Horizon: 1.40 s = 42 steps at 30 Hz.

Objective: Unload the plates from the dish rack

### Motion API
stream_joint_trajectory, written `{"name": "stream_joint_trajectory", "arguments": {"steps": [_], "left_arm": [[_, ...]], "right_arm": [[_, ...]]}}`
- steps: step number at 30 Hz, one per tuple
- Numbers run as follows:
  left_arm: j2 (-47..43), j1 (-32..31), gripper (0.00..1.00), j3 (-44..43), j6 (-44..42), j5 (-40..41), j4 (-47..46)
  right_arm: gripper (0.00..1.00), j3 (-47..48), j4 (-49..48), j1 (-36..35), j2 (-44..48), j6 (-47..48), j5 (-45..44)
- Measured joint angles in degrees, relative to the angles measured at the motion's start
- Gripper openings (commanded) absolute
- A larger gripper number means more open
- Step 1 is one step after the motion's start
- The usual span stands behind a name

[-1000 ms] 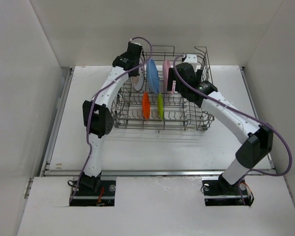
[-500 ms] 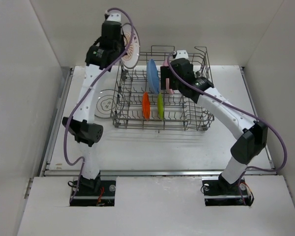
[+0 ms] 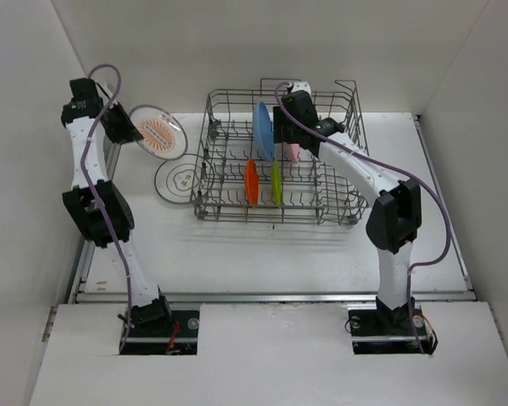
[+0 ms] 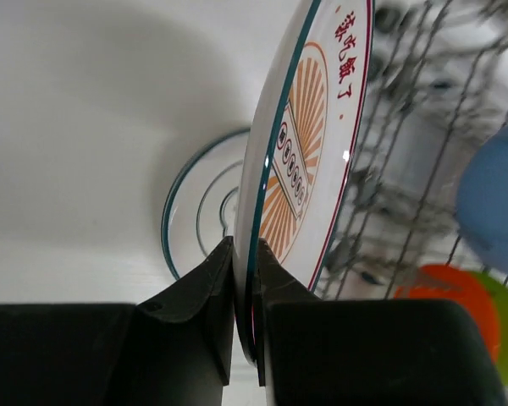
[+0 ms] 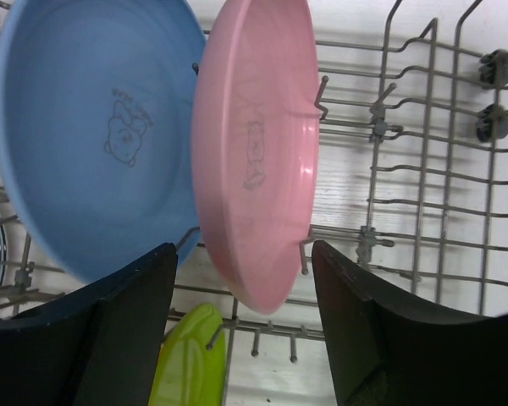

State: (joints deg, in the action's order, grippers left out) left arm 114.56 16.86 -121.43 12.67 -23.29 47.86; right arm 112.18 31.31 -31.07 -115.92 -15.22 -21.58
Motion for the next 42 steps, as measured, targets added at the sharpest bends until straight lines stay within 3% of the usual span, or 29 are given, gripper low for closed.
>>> {"name": "stream_joint_trajectory", "arguments": {"steps": [2,8,10,11,19,20,21,24,29,35,42], "left_arm": [[5.6,0.1,0.00,0.6,-3.5,-3.5,2.6],[11.4,-2.2,0.00,8.9,-9.7,-9.4,4.8],[11.3,-2.7,0.06,9.4,-10.6,-9.0,4.1],[11.3,-2.8,0.13,9.4,-10.8,-9.1,3.9],[11.3,-4.8,0.47,10.2,-16.4,2.0,3.5],[11.3,-5.2,0.61,10.2,-16.7,3.6,3.6],[11.3,-5.7,0.68,10.3,-17.1,5.3,3.7],[11.3,-6.4,0.79,10.3,-17.7,8.3,4.1],[11.3,-6.7,0.86,10.3,-20.4,8.0,5.7],[11.3,-6.6,0.90,10.3,-23.4,5.2,8.3],[7.3,-6.6,0.91,10.8,-24.7,3.4,10.2]], "right_arm": [[0.62,0.8,0.1,0.3,-1.7,0.0,0.5],[0.20,1.7,0.1,0.4,-4.5,0.2,2.7],[0.05,1.7,0.0,0.4,-4.5,0.9,4.0],[0.00,1.9,0.0,0.4,-4.5,1.4,4.9],[0.00,2.5,-0.2,0.6,-4.4,3.0,6.8],[0.00,2.5,-0.2,0.6,-4.4,3.1,6.4],[0.00,2.5,-0.1,0.6,-4.2,3.1,6.1],[0.00,2.5,0.2,0.3,-3.0,3.2,4.9],[0.00,2.5,0.4,-1.8,2.2,5.0,2.0],[0.00,1.2,0.2,-6.0,14.4,9.9,-8.7],[0.00,-4.2,3.1,-19.1,26.4,12.6,-14.4]]}}
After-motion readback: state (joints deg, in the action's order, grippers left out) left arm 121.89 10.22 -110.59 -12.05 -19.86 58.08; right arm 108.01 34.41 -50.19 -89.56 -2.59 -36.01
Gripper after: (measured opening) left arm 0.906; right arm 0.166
